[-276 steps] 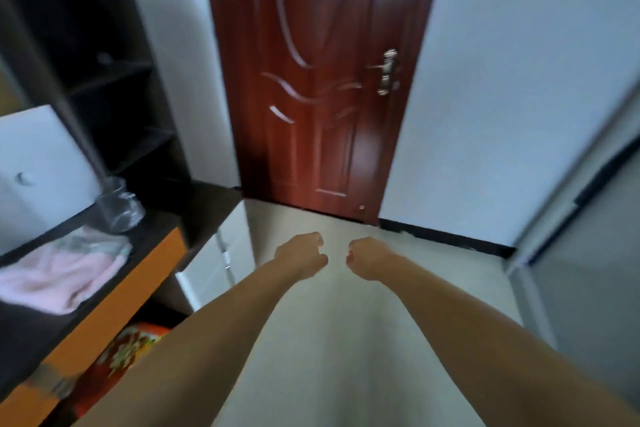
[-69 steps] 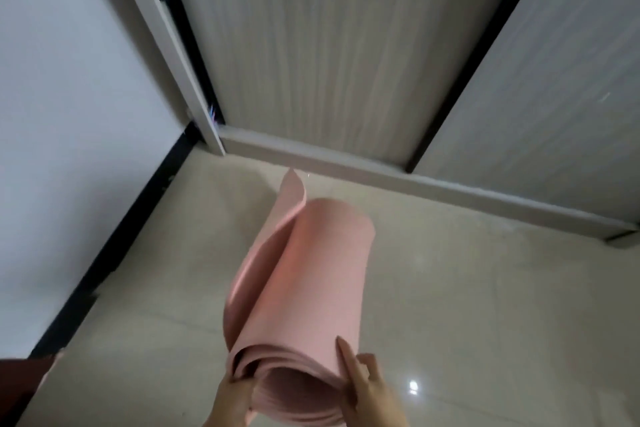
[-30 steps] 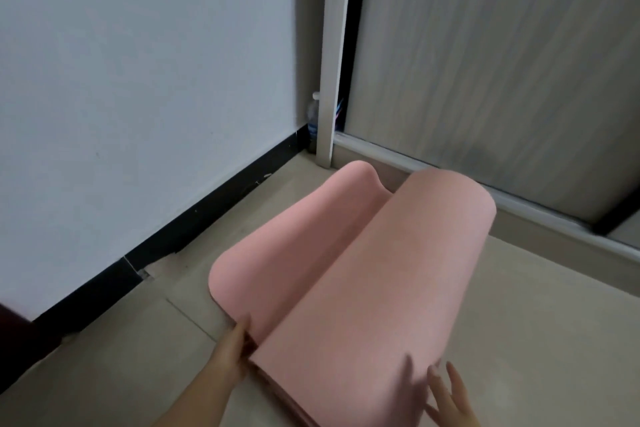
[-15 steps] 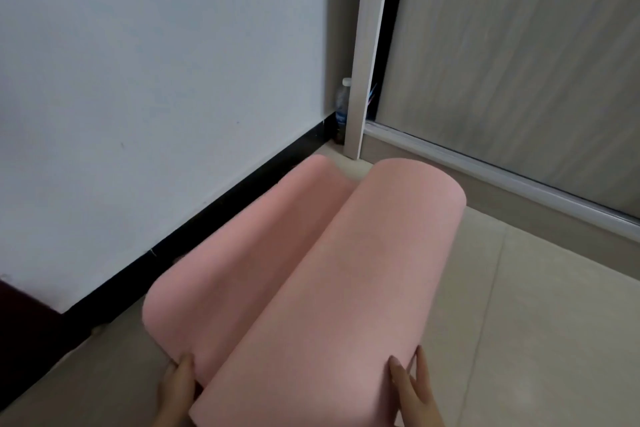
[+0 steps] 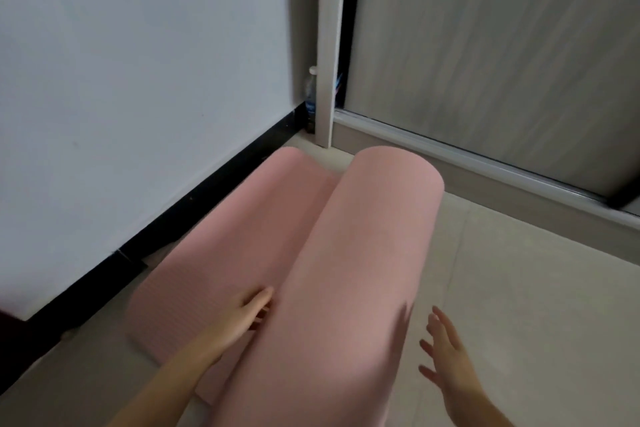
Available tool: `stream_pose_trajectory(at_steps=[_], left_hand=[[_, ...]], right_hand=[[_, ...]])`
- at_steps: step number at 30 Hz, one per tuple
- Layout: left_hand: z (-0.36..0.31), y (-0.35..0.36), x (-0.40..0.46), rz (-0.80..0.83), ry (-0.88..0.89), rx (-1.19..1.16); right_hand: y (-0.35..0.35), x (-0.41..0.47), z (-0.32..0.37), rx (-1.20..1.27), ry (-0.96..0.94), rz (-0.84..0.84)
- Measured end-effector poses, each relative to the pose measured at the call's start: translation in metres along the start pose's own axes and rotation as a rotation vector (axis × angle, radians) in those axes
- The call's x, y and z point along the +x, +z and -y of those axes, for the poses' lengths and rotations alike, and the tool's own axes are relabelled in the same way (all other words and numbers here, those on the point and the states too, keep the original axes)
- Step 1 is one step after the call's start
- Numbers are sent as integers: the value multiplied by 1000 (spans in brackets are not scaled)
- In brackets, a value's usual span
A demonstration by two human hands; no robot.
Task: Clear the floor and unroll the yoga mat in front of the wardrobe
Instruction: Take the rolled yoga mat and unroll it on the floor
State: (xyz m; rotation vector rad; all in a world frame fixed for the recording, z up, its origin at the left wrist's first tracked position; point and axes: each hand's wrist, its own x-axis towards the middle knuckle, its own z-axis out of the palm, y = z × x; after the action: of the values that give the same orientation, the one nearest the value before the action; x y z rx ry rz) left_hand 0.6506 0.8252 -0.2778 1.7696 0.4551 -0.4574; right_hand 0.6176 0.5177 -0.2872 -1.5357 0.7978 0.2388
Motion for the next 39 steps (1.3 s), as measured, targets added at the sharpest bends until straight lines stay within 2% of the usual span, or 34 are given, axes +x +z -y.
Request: stream_pose_trajectory(at_steps=[3, 7, 9, 11, 13, 14, 17, 21, 24, 26, 28, 32, 35, 37, 39], left_hand=[[-13, 32, -14, 159, 7, -77], [-18, 92, -16, 104, -6, 60], [-12, 130, -23, 216, -162, 63], [-3, 168, -34, 384, -324, -10], [-1, 199, -43, 421, -320, -26], [-3, 208, -47, 399, -296, -52], [-14, 248, -57, 437, -229, -105], [-33, 286, -55, 572, -245, -175], [-41, 336, -61, 438, -199, 169], [-45, 378, -74, 428, -215, 354], [-51, 420, -91, 488, -214, 291], [-67, 495, -120, 430, -59, 80], [-83, 544, -135, 495, -104, -111], [-89, 566, -136, 478, -143, -280], [-83, 592, -134, 370, -172, -203]], right_hand=[[-38, 0, 10, -34, 27, -16], [-98, -11, 24, -79, 151, 8], [-136, -16, 21, -236, 217, 111], [-177, -21, 19, -538, 249, 243], [-216, -25, 21, -726, 274, 335], [-232, -24, 24, -719, 270, 356], [-306, -28, 17, -432, 248, 303], [-374, -28, -22, -82, 244, 195], [-410, -35, -56, 54, 286, 193], [-431, -43, -76, 161, 299, 197], [-450, -51, -93, 259, 299, 191], [-493, -66, -126, 401, 299, 126], [-536, -74, -155, 478, 302, 43], [-562, -76, -173, 516, 301, -16], [-591, -77, -196, 578, 315, -63]])
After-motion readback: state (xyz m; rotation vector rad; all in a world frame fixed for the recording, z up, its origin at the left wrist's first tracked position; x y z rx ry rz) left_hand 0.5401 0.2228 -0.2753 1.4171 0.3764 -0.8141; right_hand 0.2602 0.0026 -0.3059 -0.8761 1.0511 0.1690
